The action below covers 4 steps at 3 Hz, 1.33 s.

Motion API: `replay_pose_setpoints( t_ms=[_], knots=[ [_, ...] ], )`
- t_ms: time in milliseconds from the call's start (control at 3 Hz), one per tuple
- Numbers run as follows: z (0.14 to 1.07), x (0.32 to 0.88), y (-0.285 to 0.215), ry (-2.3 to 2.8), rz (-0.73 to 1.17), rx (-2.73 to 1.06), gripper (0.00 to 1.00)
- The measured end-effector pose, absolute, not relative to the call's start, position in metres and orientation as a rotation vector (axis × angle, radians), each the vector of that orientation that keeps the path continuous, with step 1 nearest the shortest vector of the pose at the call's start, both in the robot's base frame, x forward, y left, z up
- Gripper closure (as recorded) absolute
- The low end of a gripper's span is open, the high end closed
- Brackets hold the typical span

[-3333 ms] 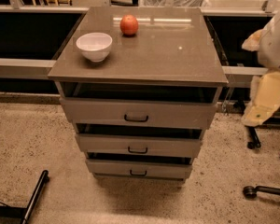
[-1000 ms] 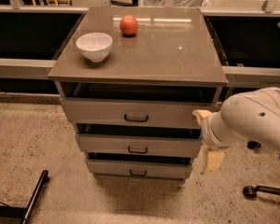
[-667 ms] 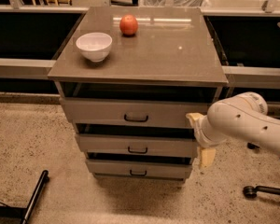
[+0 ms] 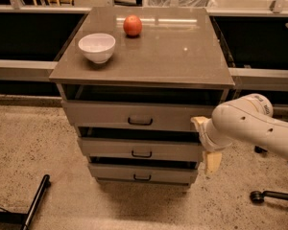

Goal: Open top drawer

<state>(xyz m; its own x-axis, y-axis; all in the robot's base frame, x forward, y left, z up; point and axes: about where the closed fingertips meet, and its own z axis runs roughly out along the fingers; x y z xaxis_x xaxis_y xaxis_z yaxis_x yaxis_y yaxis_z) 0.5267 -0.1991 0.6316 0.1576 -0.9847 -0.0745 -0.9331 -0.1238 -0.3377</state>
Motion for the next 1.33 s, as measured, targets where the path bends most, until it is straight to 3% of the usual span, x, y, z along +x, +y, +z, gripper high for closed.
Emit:
replay_pose_setpoints(
  t_ms=[1333],
  knots=[
    [0.644,0.596,-0.230,1.915,-0.206,-2.005,0.00]
  ],
)
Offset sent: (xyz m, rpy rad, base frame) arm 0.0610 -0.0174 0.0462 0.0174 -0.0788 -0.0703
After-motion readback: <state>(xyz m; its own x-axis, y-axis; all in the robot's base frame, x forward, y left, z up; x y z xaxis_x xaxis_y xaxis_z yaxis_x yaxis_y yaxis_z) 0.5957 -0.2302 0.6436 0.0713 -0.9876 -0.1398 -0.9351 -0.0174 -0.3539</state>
